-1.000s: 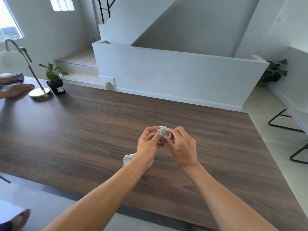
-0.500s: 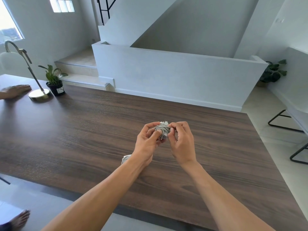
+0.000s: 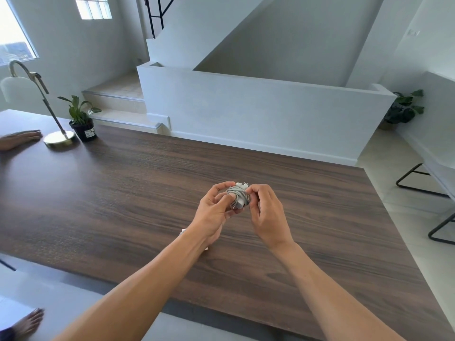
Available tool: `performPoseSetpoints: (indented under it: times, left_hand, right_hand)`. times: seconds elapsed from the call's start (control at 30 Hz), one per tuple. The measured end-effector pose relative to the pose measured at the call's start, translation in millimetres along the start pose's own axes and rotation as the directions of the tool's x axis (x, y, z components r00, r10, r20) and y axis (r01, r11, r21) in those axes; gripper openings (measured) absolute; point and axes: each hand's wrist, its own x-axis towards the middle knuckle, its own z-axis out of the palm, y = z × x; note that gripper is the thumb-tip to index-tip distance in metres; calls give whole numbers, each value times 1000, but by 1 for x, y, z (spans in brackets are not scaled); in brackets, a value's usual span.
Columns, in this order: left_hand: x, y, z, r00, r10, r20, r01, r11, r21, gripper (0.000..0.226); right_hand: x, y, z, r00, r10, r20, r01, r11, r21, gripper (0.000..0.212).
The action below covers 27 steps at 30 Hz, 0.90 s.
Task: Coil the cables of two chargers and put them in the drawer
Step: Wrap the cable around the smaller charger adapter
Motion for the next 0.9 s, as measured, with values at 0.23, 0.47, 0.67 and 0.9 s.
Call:
performPoseSetpoints:
  times: [0.23, 0.47, 0.67, 0.9]
  left_hand:
    - [1, 9, -8, 995, -75, 63, 81, 992, -99, 21]
    - [3, 13, -10, 985, -133, 108, 135, 991, -12, 21]
    - [4, 16, -10, 982, -121, 142, 103, 986, 133, 22]
    - [5, 12, -16, 982, -137, 132, 124, 987, 106, 29]
  right_hand:
    - [4, 2, -16, 982, -166, 88, 163, 986, 40, 26]
    - [16, -3, -35, 950, -95, 299, 66, 992, 105, 24]
    - [34, -11, -45, 923, 19, 384, -29, 999, 20, 24]
    - [36, -9, -39, 891, 163, 423, -214, 974, 75, 27]
